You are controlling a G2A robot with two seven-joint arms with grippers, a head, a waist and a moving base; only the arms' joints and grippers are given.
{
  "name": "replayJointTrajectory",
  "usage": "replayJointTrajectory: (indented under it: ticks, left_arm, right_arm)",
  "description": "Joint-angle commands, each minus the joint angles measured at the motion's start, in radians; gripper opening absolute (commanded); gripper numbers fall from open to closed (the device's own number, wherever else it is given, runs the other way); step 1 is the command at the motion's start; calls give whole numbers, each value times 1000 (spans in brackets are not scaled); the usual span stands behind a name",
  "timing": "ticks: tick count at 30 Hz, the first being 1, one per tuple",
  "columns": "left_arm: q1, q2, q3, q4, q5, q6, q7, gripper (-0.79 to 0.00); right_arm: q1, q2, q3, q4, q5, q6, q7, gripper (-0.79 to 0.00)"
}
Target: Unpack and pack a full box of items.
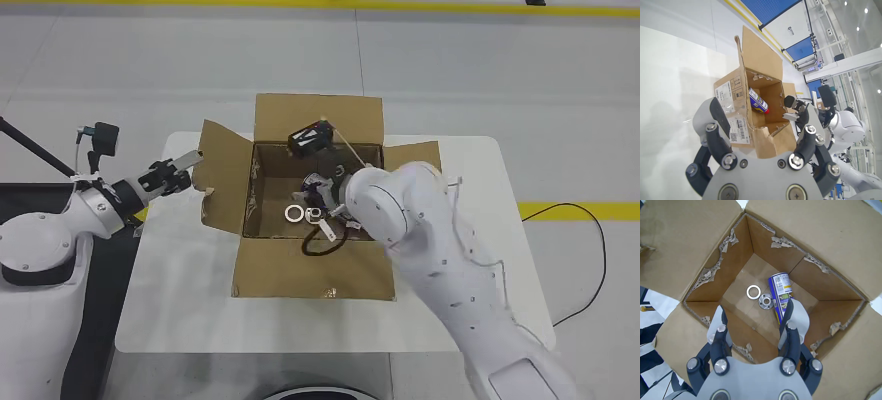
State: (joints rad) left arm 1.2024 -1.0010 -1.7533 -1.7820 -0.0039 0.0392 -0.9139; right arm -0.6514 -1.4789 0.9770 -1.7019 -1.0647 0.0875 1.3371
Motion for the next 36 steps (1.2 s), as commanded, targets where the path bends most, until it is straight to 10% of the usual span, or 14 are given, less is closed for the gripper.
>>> replayJointTrajectory:
  ticks: [1,36]
  left_arm:
    - [-3,1,19,-9,-2,0,-2,0]
    - [-139,-8,361,-52,40,53,-12,0]
  right_arm:
    - [-54,14,66,-89,1,-18,7,0]
    - [-358,104,688,-241,478,-164,-100,0]
